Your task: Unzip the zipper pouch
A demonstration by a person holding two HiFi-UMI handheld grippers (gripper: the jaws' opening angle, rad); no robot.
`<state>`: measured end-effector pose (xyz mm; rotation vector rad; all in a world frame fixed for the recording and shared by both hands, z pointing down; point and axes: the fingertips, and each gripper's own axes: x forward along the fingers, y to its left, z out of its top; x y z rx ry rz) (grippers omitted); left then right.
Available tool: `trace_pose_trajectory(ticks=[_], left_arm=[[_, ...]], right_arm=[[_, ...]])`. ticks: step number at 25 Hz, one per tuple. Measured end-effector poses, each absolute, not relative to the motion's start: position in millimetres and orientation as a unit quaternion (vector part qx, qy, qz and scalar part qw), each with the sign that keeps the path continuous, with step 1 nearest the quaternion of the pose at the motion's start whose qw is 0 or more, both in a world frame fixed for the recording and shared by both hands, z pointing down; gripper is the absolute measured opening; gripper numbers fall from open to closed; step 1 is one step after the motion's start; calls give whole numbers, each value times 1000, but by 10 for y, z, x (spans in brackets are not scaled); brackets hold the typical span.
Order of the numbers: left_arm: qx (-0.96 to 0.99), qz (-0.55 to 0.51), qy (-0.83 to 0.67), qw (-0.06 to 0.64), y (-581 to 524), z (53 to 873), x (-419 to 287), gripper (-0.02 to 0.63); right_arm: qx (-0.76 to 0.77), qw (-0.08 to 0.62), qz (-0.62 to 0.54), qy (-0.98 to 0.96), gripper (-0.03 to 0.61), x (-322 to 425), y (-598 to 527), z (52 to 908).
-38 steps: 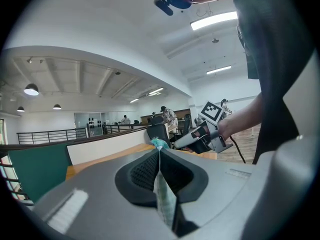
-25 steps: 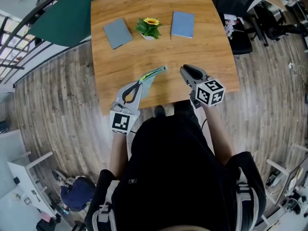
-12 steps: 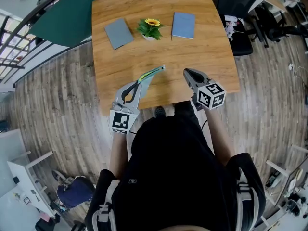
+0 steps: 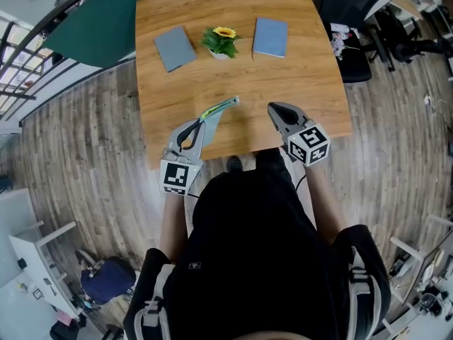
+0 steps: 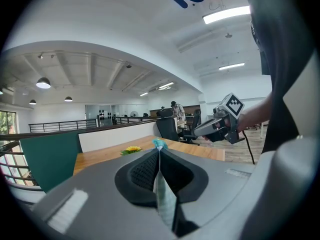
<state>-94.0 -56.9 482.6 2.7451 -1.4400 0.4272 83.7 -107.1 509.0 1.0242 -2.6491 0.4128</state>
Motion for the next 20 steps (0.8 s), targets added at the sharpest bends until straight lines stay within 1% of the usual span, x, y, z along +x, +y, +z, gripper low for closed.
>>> trace_pose_trajectory(ticks=[6, 20], left_arm=[[876, 144, -460, 12, -561, 4894, -941, 11], [875, 159, -457, 23, -541, 5034, -942, 11]], right_arm=[[347, 142, 111, -920, 3, 764, -1027, 5018], [345, 154, 114, -919, 3, 796, -983, 5090]])
